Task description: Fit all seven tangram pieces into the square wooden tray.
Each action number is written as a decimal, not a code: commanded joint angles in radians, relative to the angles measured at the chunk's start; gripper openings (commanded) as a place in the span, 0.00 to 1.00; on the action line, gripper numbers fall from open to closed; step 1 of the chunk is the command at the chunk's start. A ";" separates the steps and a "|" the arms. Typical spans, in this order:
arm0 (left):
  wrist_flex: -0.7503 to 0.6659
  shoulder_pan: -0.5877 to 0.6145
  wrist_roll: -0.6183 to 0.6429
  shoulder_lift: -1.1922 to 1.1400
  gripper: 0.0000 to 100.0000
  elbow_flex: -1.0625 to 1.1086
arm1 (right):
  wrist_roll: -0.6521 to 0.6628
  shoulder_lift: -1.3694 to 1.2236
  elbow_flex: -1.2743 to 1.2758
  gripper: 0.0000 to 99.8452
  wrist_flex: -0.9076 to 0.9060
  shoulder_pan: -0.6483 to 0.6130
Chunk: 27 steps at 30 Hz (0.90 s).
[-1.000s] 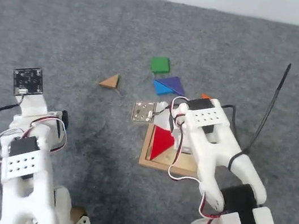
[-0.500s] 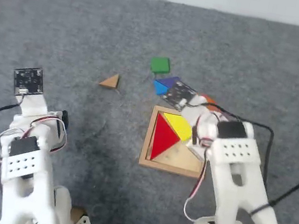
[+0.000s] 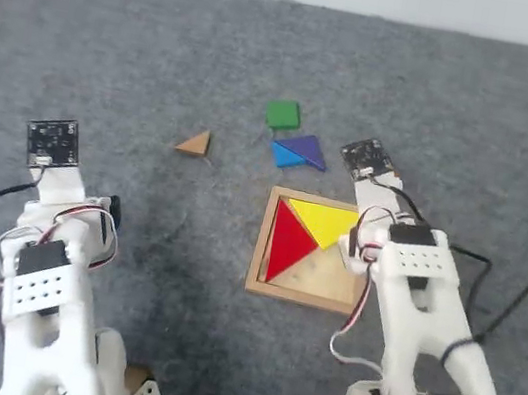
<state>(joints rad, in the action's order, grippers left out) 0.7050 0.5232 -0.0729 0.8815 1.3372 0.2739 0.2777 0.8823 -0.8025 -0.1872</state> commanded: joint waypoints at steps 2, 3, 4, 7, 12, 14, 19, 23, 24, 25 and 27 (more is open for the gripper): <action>0.021 -0.009 -0.012 0.023 0.23 -0.027 | -0.198 -0.094 -0.038 0.18 0.047 0.005; 0.025 -0.009 -0.012 0.023 0.23 -0.028 | -0.224 -0.110 -0.051 0.16 0.045 0.005; 0.026 -0.009 -0.012 0.023 0.23 -0.028 | -0.236 -0.127 -0.063 0.15 0.045 0.007; 0.026 -0.009 -0.014 0.023 0.23 -0.028 | -0.239 -0.156 -0.091 0.08 0.045 0.005; 0.026 -0.009 -0.014 0.023 0.23 -0.027 | -0.238 -0.157 -0.095 0.01 0.045 -0.007; 0.026 -0.009 -0.014 0.023 0.23 -0.027 | -0.238 -0.157 -0.094 0.01 0.044 -0.027; 0.026 -0.009 -0.014 0.023 0.23 -0.028 | -0.247 -0.157 -0.103 0.01 0.027 -0.142; 0.026 -0.009 -0.014 0.023 0.23 -0.028 | -0.391 -0.166 -0.153 0.01 -0.019 -0.242; 0.026 -0.009 -0.014 0.023 0.23 -0.028 | -0.439 -0.168 -0.167 0.01 -0.025 -0.259; 0.026 -0.009 -0.014 0.023 0.23 -0.028 | -0.480 -0.168 -0.178 0.01 -0.030 -0.275; 0.026 -0.009 -0.014 0.023 0.23 -0.028 | -0.557 -0.168 -0.192 0.01 -0.030 -0.314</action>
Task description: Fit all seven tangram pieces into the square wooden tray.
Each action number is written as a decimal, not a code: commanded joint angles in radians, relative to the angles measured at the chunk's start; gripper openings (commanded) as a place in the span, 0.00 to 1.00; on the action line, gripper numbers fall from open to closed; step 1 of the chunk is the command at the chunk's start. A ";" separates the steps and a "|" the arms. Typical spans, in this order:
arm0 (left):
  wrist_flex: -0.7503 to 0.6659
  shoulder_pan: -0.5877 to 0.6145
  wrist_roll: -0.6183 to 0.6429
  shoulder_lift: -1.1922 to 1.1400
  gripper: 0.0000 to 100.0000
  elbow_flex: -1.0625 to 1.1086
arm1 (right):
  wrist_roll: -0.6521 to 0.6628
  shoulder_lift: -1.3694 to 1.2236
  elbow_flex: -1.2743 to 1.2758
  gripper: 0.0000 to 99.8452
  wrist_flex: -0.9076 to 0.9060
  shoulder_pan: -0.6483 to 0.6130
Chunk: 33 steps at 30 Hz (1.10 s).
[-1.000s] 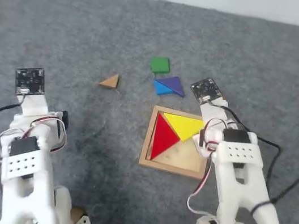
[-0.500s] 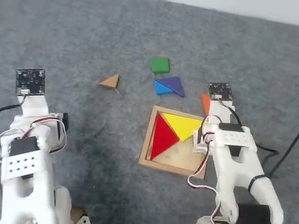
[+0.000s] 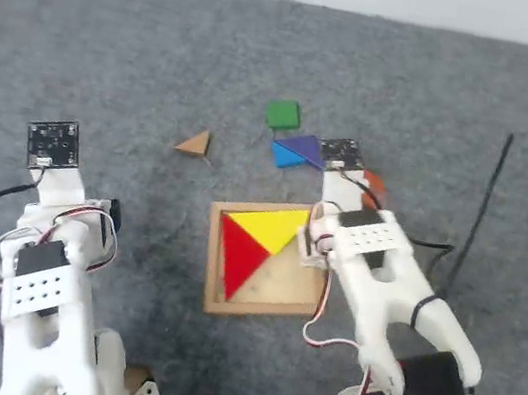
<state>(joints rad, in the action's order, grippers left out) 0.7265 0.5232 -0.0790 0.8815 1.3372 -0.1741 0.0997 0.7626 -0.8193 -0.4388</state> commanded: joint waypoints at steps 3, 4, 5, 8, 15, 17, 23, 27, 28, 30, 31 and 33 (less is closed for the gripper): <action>0.005 -0.009 -0.008 0.023 0.23 -0.028 | -0.175 0.008 -0.087 0.02 -0.013 -0.107; 0.005 -0.009 -0.008 0.023 0.23 -0.028 | -0.186 0.008 -0.089 0.04 -0.013 -0.108; 0.005 -0.009 -0.008 0.023 0.23 -0.028 | -0.198 0.008 -0.089 0.07 -0.008 -0.110; 0.005 -0.009 -0.008 0.023 0.23 -0.028 | -0.279 0.008 -0.089 0.15 -0.008 -0.108; 0.005 -0.009 -0.009 0.023 0.23 -0.027 | -0.178 0.056 -0.138 0.20 -0.163 -0.124; 0.005 -0.012 -0.018 0.023 0.23 -0.027 | -0.101 0.094 -0.164 0.20 -0.255 -0.134; 0.077 -0.157 -0.107 0.025 0.23 -0.022 | -0.063 0.143 -0.075 0.20 -0.220 -0.090; 0.117 -0.281 -0.153 0.025 0.23 -0.024 | -0.061 0.151 -0.025 0.10 -0.143 -0.073; 0.132 -0.321 -0.163 0.025 0.23 -0.025 | -0.061 0.151 -0.025 0.07 -0.140 -0.074; 0.170 -0.404 -0.166 0.025 0.23 -0.039 | -0.061 0.151 -0.025 0.05 -0.139 -0.073; 0.196 -0.440 -0.163 0.025 0.23 -0.053 | -0.061 0.151 -0.025 0.05 -0.139 -0.070; 0.241 -0.512 -0.161 0.017 0.23 -0.088 | -0.063 0.151 -0.025 0.05 -0.139 -0.068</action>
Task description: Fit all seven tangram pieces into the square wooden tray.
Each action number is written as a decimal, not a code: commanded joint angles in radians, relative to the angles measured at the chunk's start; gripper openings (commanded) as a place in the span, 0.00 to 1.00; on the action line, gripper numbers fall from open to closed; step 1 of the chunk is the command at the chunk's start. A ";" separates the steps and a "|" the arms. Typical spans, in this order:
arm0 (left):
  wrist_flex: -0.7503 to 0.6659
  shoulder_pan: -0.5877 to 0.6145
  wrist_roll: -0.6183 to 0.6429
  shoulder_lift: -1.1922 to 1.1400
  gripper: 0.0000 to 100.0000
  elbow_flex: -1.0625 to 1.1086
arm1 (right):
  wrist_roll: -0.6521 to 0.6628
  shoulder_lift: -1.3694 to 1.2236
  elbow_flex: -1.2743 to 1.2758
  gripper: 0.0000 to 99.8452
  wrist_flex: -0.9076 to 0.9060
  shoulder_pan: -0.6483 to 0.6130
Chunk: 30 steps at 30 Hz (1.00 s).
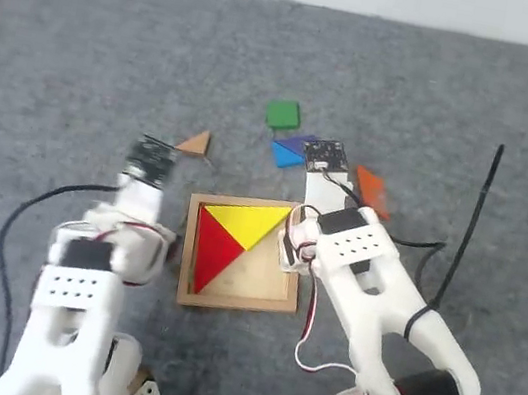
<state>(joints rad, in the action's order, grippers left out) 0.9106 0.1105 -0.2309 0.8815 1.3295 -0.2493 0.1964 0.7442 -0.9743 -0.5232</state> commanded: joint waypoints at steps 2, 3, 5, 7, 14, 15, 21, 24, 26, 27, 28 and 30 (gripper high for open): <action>0.086 -0.173 0.011 0.015 0.23 -0.105 | 0.011 0.054 -0.006 0.04 0.016 0.012; 0.094 -0.210 0.032 0.015 0.23 -0.110 | 0.011 0.054 -0.006 0.04 0.016 0.010; 0.097 -0.282 0.075 0.014 0.23 -0.110 | 0.011 0.054 -0.006 0.04 0.016 0.010; 0.097 -0.333 0.114 0.014 0.23 -0.099 | 0.011 0.053 -0.006 0.04 0.016 0.010; 0.149 -0.362 0.180 0.014 0.28 -0.077 | 0.012 0.042 0.000 0.04 0.050 0.010; 0.146 -0.350 0.180 0.014 0.28 -0.073 | 0.012 0.042 0.000 0.04 0.050 0.010; 0.118 -0.193 0.135 0.012 0.28 -0.047 | 0.009 0.042 0.002 0.00 0.045 0.016; 0.103 -0.126 0.087 0.012 0.28 -0.027 | 0.009 0.042 0.002 0.01 0.045 0.016; 0.089 -0.094 0.061 0.012 0.28 -0.010 | 0.009 0.042 0.002 0.01 0.044 0.016; 0.089 -0.078 0.052 0.012 0.28 -0.010 | 0.009 0.042 0.002 0.01 0.042 0.016; 0.089 -0.071 0.051 0.012 0.28 -0.008 | 0.009 0.042 0.006 0.01 0.044 0.016; 0.089 -0.066 0.049 0.012 0.28 -0.005 | 0.011 0.042 0.015 0.01 0.050 0.015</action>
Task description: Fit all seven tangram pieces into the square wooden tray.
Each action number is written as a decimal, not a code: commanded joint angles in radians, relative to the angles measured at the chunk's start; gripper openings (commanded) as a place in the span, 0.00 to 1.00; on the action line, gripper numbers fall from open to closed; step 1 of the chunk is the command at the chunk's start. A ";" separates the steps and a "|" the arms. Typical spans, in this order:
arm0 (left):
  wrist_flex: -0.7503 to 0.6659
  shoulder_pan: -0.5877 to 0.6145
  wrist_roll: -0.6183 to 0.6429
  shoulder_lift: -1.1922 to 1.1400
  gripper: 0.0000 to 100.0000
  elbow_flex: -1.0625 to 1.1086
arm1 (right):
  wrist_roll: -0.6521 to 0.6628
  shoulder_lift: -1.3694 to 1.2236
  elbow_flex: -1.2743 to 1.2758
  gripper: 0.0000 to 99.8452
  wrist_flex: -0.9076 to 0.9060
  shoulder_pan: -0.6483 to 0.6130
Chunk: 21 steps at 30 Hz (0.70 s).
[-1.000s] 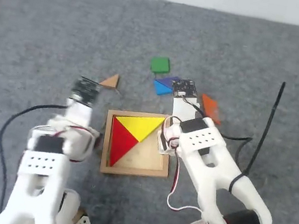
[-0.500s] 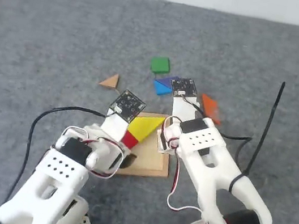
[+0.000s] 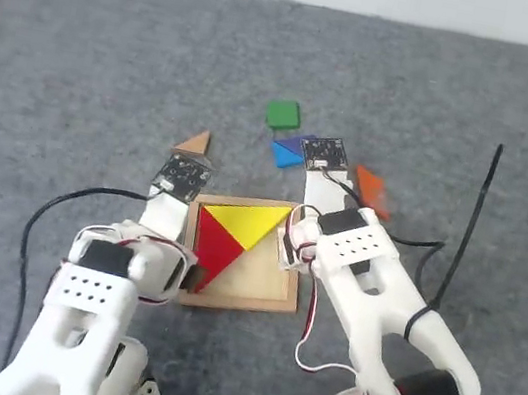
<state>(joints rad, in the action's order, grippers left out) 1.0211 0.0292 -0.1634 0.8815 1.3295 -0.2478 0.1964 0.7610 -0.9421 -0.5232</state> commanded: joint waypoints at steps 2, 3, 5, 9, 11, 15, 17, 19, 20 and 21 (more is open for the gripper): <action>-0.021 0.018 -0.026 0.012 0.28 -0.005 | 0.009 0.044 -0.002 0.01 0.016 0.015; -0.021 0.020 -0.032 0.012 0.27 -0.004 | 0.009 0.048 -0.002 0.01 0.015 0.016; -0.020 0.029 -0.034 0.012 0.27 -0.002 | 0.012 0.054 -0.002 0.01 0.008 0.016; -0.020 0.110 -0.101 0.012 0.26 -0.001 | 0.014 0.054 -0.006 0.01 0.008 0.016; -0.028 0.180 -0.133 0.012 0.25 0.001 | 0.046 0.059 -0.018 0.01 0.010 0.012; -0.029 0.269 -0.157 0.015 0.25 0.002 | 0.078 0.111 -0.021 0.01 -0.035 0.010; -0.029 0.288 -0.152 0.023 0.25 0.004 | 0.081 0.160 -0.023 0.02 -0.064 0.016; -0.029 0.307 -0.150 0.023 0.25 0.004 | 0.086 0.225 -0.023 0.07 -0.096 0.016; -0.029 0.315 -0.150 0.023 0.25 0.004 | 0.095 0.262 -0.023 0.10 -0.120 0.016; -0.029 0.325 -0.150 0.023 0.25 0.004 | 0.120 0.297 -0.023 0.13 -0.143 0.012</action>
<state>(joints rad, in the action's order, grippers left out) 1.0150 0.3268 -0.3122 0.8815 1.3418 -0.1757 0.3667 0.7687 -1.0280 -0.5217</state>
